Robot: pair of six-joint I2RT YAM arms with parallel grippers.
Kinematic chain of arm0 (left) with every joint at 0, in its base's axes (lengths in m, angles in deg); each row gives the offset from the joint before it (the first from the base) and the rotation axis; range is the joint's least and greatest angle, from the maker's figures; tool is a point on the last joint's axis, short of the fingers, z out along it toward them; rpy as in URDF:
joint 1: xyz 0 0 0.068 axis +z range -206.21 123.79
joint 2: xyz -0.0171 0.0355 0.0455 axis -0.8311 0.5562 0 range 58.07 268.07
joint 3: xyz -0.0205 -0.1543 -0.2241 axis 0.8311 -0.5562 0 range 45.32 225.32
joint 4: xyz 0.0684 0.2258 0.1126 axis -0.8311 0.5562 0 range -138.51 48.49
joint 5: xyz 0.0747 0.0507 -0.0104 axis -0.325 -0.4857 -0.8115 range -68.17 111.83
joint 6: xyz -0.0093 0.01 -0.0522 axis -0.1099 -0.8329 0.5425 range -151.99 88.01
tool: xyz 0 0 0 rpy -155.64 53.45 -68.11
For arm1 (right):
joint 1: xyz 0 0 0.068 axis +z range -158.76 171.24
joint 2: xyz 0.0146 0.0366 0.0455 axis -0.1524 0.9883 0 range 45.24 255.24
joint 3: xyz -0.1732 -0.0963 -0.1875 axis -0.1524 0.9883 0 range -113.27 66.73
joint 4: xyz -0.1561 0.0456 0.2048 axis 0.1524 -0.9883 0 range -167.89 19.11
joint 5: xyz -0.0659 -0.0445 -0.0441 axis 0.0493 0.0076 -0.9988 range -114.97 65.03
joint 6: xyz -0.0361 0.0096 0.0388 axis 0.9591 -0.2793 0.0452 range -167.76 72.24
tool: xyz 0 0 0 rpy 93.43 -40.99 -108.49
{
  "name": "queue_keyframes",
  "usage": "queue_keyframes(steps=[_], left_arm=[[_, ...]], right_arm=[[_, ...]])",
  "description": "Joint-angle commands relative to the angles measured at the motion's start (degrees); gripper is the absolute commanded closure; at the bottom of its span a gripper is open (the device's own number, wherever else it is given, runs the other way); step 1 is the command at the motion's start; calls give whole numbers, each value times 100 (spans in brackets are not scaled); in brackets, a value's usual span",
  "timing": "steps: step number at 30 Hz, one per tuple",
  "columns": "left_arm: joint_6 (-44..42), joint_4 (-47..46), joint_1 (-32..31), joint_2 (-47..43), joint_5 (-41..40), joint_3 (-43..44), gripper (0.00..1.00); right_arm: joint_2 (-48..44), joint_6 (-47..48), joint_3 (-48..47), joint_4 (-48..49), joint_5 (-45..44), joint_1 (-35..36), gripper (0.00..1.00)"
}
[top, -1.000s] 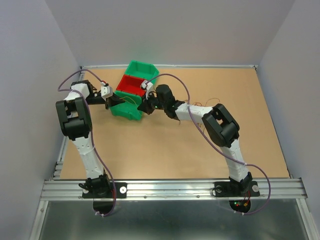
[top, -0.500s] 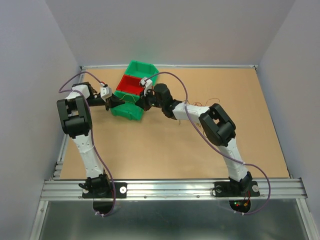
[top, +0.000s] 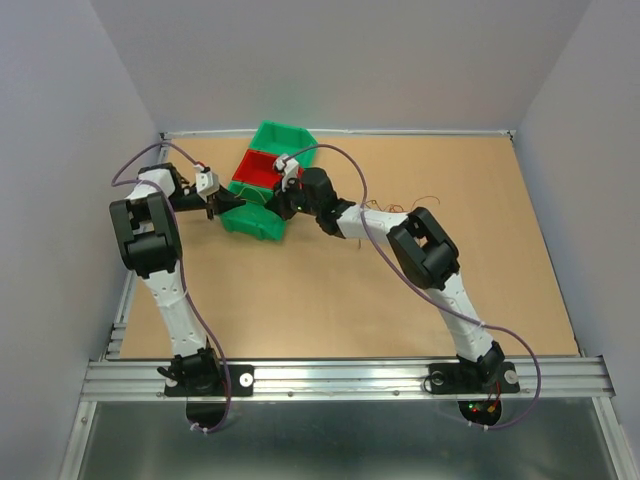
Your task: Untangle the cables
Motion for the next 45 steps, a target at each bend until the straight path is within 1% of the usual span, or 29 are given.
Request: queue_keyframes(steps=[1, 4, 5, 6, 7, 8, 10, 11, 12, 13, 14, 15, 16, 18, 19, 21, 27, 31, 33, 34, 35, 37, 38, 40, 41, 42, 43, 44, 45], left_arm=[[244, 192, 59, -260, 206, 345, 100], [578, 192, 50, -304, 75, 616, 100], [667, 192, 24, -339, 5, 679, 88], [694, 183, 15, -374, -48, 714, 47], [721, 166, 15, -435, -66, 688, 2], [973, -43, 6, -497, -84, 644, 1], [1807, -727, 15, -690, -154, 478, 1], [3351, -1871, -11, -778, -441, 355, 1], [4367, -2830, -29, -1066, -697, 119, 1], [6918, -5485, -151, -1660, -1674, -875, 1], [7831, -7008, -221, -2040, -2301, -1616, 1], [8501, -8320, -266, -2401, -2743, -2363, 1], [8873, -9282, -275, -2639, -2886, -2962, 1], [8877, -9239, -275, -2651, -2694, -3003, 1], [8834, -8542, -284, -2363, -2529, -2490, 1], [8588, -7966, -275, -2124, -2414, -2074, 1], [8666, -7824, -275, -2141, -2185, -1984, 1], [8727, -7359, -284, -2281, -2053, -1721, 1], [8789, -7305, -284, -2386, -2123, -1676, 1], [8815, -7296, -284, -2474, -2167, -1711, 1], [8824, -7305, -284, -2666, -2263, -1738, 1], [8929, -7497, -284, -2904, -2360, -1895, 1], [9095, -7603, -275, -3193, -2508, -1966, 1], [9342, -7962, -275, -3545, -2754, -2220, 1], [9604, -8425, -284, -3895, -3008, -2508, 1], [9685, -8613, -284, -4047, -3098, -2633, 1], [9729, -8832, -284, -4196, -3107, -2808, 1], [9721, -8895, -284, -4441, -3064, -2871, 1], [9721, -8931, -284, -4531, -2959, -2915, 1]], right_arm=[[84, -77, -372, 163, -57, 96, 99], [119, -68, -425, 136, -109, 114, 99], [119, -68, -408, 136, -110, 114, 99], [110, -68, -407, 136, -118, 114, 99], [101, -68, -399, 127, -118, 105, 99], [93, -77, -390, 136, -118, 114, 99], [101, -77, -399, 136, -127, 114, 100], [110, -86, -416, 127, -127, 114, 99], [119, -86, -416, 127, -127, 114, 99], [119, -86, -416, 110, -127, 114, 99], [119, -86, -416, 110, -136, 114, 99], [110, -86, -408, 110, -136, 114, 99], [101, -77, -381, 101, -136, 114, 100], [66, -68, -346, 101, -145, 114, 99], [66, -68, -329, 101, -127, 114, 99], [66, -68, -311, 84, -136, 114, 99], [198, -24, -565, -294, -162, 114, 99], [321, -33, -654, -505, -101, 123, 99], [339, -16, -662, -628, -83, 114, 98], [330, -15, -654, -646, -92, 114, 95], [313, 2, -619, -655, -144, 114, 88], [216, 46, -540, -655, -197, 123, 79], [172, 72, -513, -646, -258, 123, 73], [49, 99, -487, -629, -276, 114, 70], [5, 116, -469, -620, -303, 114, 64], [-47, 134, -469, -611, -320, 114, 61], [-144, 151, -460, -602, -329, 114, 58], [-206, 152, -399, -585, -329, 114, 51], [-276, 152, -329, -489, -338, 114, 49]])
